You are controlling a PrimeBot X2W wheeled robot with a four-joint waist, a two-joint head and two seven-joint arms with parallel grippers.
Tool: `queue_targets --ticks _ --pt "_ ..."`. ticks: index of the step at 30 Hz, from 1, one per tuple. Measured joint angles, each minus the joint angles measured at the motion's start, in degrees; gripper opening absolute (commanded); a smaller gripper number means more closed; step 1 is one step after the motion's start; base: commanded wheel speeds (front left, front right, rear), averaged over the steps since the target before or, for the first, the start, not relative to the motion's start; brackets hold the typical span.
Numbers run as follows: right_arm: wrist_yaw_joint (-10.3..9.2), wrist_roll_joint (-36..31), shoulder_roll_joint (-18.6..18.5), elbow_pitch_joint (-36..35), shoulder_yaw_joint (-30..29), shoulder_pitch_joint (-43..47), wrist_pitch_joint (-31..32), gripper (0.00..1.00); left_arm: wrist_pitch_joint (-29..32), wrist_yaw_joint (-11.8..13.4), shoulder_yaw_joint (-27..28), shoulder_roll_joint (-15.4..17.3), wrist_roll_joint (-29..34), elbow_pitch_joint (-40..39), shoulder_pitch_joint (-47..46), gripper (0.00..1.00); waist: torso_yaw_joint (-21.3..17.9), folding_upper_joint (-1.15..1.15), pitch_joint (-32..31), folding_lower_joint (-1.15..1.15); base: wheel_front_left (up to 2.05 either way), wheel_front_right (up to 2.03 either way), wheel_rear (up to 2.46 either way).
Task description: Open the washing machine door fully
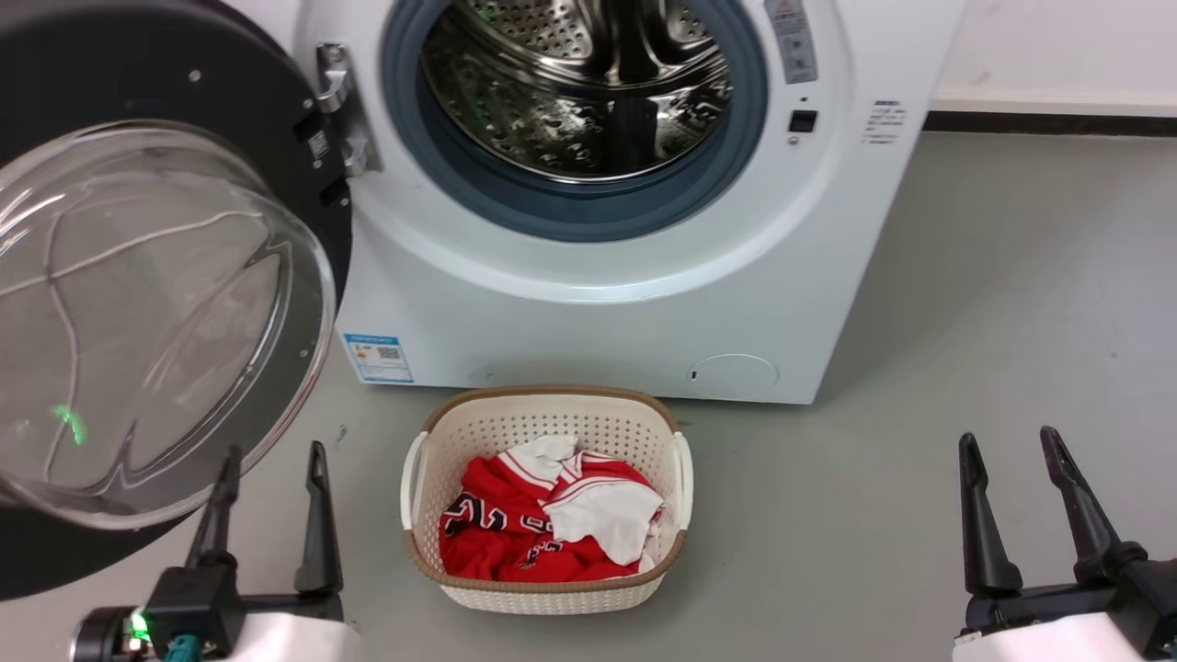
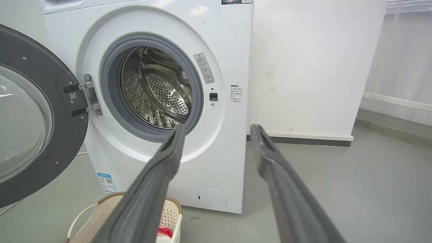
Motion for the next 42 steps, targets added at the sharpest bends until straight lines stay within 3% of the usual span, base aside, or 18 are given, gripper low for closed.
queue_targets --ticks 9,19,20,28,42 --pt "0.00 0.1 0.0 0.0 -0.3 1.4 0.0 1.00 0.0 3.1 -3.1 0.0 -2.1 1.0 3.1 1.00 -4.4 0.00 -1.5 0.00 0.00 0.00 0.00" --pt "0.00 0.6 0.0 0.7 -0.7 3.1 0.0 1.00 0.0 3.9 -4.0 0.0 -1.9 2.4 3.8 1.00 -4.8 0.00 -2.2 0.00 0.00 0.00 0.00" --pt "0.00 0.6 0.0 1.0 -0.6 3.1 0.0 0.00 0.0 4.0 -4.1 0.0 -1.7 2.7 3.8 0.00 -4.8 0.00 -2.2 0.00 0.00 0.00 0.00" --pt "0.00 3.5 0.0 3.8 -0.3 3.4 0.6 0.00 1.2 3.7 -4.0 -0.2 -4.5 6.2 4.4 0.00 -4.8 0.00 -2.2 0.00 0.00 0.00 0.00" --pt "0.00 21.4 -0.6 6.9 0.4 1.1 3.9 0.00 5.1 2.3 -3.3 -0.2 -21.7 7.8 2.5 0.00 -4.9 0.00 -2.1 0.00 0.00 0.00 0.00"
